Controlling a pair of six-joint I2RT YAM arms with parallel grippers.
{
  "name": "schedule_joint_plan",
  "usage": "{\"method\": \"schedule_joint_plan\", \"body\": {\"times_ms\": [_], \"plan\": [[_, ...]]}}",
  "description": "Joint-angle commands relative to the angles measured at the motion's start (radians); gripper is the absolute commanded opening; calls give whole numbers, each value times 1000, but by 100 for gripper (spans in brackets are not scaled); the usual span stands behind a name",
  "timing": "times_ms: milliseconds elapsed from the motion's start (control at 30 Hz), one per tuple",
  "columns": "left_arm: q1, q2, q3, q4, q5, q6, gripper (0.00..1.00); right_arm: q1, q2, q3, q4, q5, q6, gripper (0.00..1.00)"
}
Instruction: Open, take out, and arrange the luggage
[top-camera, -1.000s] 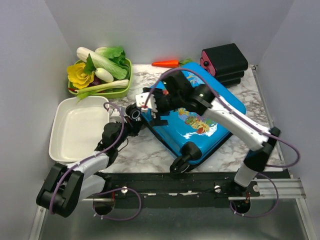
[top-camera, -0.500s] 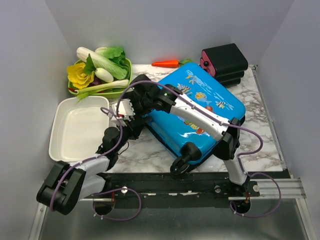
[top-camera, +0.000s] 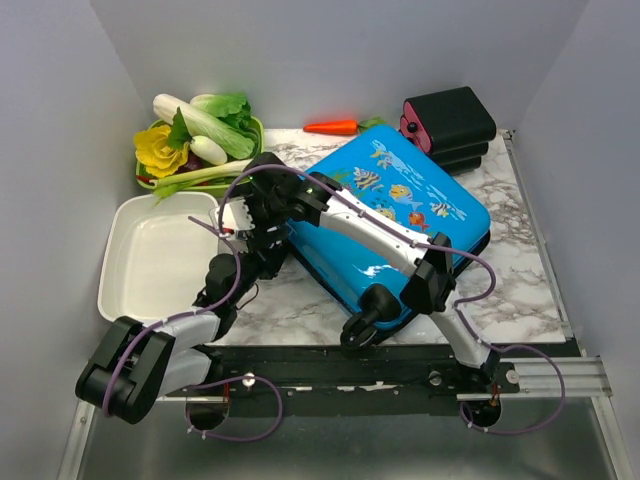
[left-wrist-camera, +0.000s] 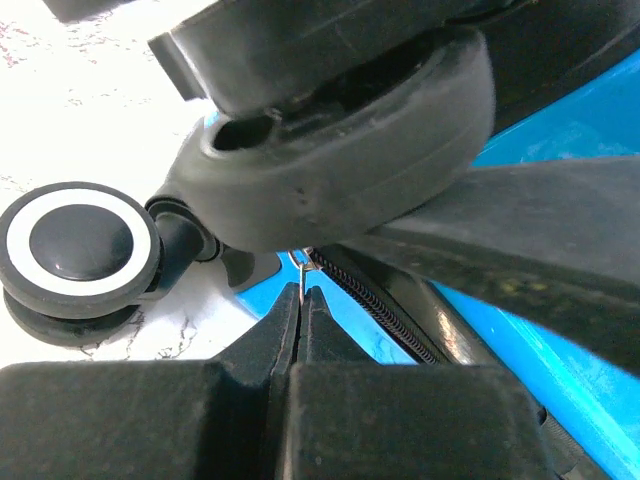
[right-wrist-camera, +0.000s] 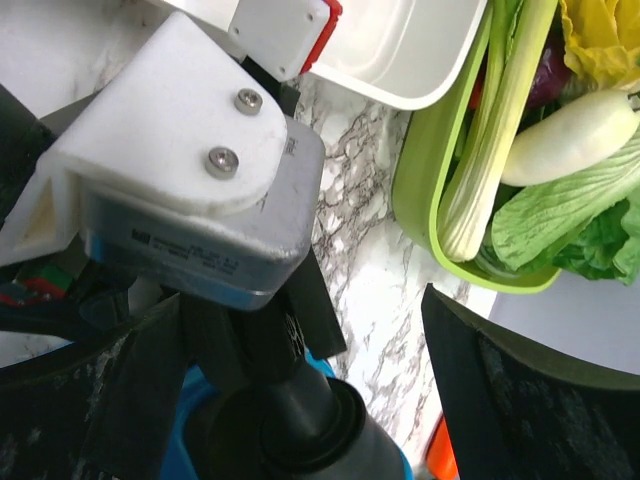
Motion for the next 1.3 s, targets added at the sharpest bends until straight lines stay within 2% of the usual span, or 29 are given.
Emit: {"method": "schedule_joint_plan", "body": {"times_ms": [0,100,133,167,233,300,333,400,467,500,567,600,633,667,700,767,1000,1100,1267], "plan": [[-8,-2,-13,-15,4,74,0,14,98,35,-58,22,-28,100],[-9,-2,-13,-18,3,72,0,13,105,19,-21,22,-19,97],[-8,-5,-13,-19,1,74,0,13,105,19,-21,24,-17,90],[-9,-8,-15,-21,0,75,0,13,107,19,-26,30,-16,80],[-8,-17,-16,-26,-6,75,0,14,104,12,-38,63,-2,45],[-8,-22,-18,-26,-9,74,0,13,98,-19,-47,111,-1,35],[-8,-26,-16,-27,-11,72,0,13,89,-30,-44,128,5,19],[-8,-32,-18,-35,-16,71,0,14,81,-41,-47,172,30,2],[-8,-49,-21,-39,-37,66,0,14,44,-51,-41,185,59,1],[-8,-58,-21,-56,-49,59,0,14,20,-111,-19,210,96,1],[-8,-94,-24,-75,-71,57,0,16,-127,-257,177,260,104,1],[-8,-106,-27,-87,-86,55,0,19,-195,-395,309,313,96,1],[-8,-133,-30,-85,-85,62,0,19,-277,-649,626,324,84,1],[-8,-149,-36,-84,-86,63,0,17,-392,-763,761,327,67,1],[-8,-163,-38,-93,-91,62,0,17,-436,-824,849,332,84,1],[-6,-198,-36,-107,-98,66,0,19,-490,-890,871,327,131,1],[-6,-223,-35,-134,-144,69,0,19,-735,-1142,997,154,243,1],[-6,-212,-29,-124,-178,60,0,22,-818,-1189,977,70,274,1],[-6,-165,31,-127,-215,69,0,21,-951,-1268,844,-50,282,1]]}}
